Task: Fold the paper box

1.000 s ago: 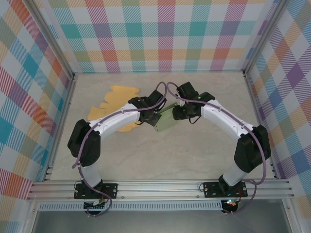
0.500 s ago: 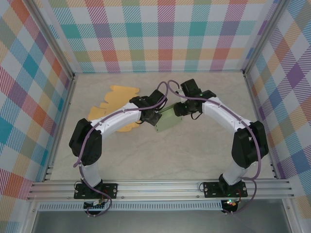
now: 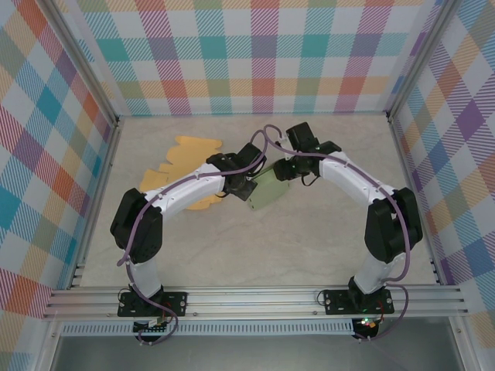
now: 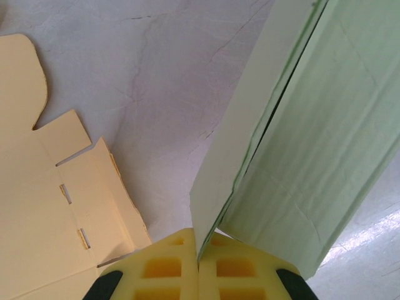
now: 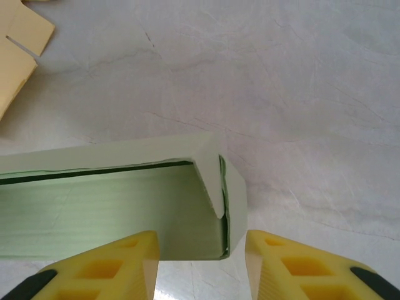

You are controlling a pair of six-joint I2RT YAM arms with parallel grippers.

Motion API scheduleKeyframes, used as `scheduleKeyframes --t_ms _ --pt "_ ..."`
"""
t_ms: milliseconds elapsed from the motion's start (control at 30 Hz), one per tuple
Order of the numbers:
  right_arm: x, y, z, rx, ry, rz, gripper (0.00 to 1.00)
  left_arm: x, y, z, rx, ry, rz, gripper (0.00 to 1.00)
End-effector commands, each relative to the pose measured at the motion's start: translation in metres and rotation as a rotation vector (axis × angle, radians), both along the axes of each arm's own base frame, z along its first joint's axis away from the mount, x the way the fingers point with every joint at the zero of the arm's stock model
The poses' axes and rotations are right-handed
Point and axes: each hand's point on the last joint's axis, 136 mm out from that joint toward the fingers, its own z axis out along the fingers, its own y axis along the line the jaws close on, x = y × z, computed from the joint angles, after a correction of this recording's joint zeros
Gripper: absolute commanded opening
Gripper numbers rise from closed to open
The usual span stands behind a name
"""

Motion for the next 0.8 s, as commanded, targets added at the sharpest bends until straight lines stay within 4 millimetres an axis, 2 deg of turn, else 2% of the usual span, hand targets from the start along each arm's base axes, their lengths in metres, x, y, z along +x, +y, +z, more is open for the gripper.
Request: scheduleKeyframes --t_ms 0,233,433,767 --pt "0.013 0.007 0.017 0.049 -0.049 0.028 0.42 -0.004 -0.003 -0.003 0.026 0.024 -0.025 0.00" --pt "0.015 0.012 0.020 0.095 -0.063 0.075 0.44 -0.004 -0.004 -0.003 0.026 0.021 -0.031 0.00" --pt "0.019 0.008 0.027 0.162 -0.107 0.087 0.44 -0.003 -0.005 -0.001 0.017 0.007 -0.031 0.00" --pt "0.017 0.009 0.016 0.203 -0.088 0.118 0.41 -0.003 -0.005 -0.002 0.019 0.010 -0.044 0.00"
